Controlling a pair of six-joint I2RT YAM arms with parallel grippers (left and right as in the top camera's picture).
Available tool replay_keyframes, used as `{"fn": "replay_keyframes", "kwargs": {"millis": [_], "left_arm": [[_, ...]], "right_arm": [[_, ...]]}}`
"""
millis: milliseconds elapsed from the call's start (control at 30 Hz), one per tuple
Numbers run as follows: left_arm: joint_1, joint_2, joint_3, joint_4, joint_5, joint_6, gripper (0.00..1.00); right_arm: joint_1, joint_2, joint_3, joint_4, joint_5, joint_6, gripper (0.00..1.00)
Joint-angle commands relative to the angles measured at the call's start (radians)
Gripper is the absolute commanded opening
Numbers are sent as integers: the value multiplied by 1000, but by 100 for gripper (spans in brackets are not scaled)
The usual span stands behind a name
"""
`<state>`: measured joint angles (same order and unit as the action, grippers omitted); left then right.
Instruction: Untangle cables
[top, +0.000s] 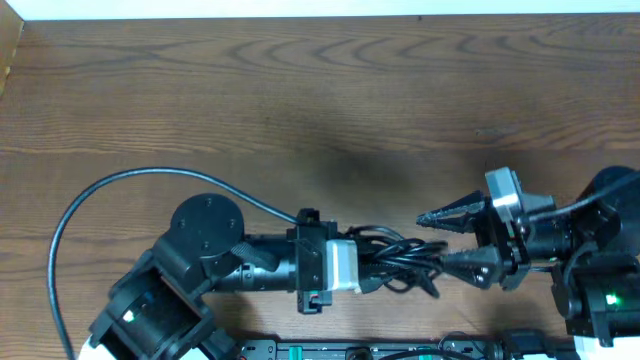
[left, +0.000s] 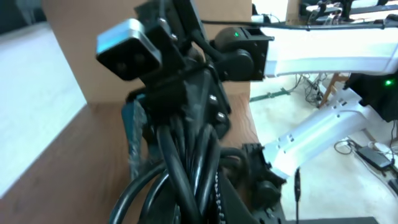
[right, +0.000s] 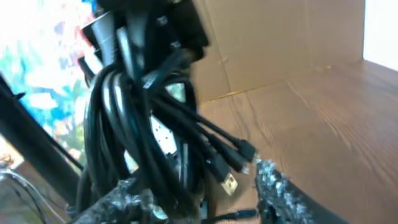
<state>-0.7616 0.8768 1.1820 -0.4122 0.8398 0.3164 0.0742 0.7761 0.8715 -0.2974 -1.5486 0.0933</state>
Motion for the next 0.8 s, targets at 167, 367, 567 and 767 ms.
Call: {"fn": "replay_keyframes", "kwargs": {"millis": [167, 367, 567, 767], "left_arm": [[-3, 67, 13, 64, 20, 15, 8], [-3, 107, 13, 63, 20, 11, 30], [-3, 107, 13, 59, -25, -99, 89], [-3, 101, 13, 32, -179, -292, 90]], "right_arm": [[42, -30, -2, 55, -14, -13, 45], [43, -30, -2, 55, -11, -12, 1], [37, -30, -2, 46, 179, 63, 1], [24, -30, -2, 27, 525, 314, 1]]}}
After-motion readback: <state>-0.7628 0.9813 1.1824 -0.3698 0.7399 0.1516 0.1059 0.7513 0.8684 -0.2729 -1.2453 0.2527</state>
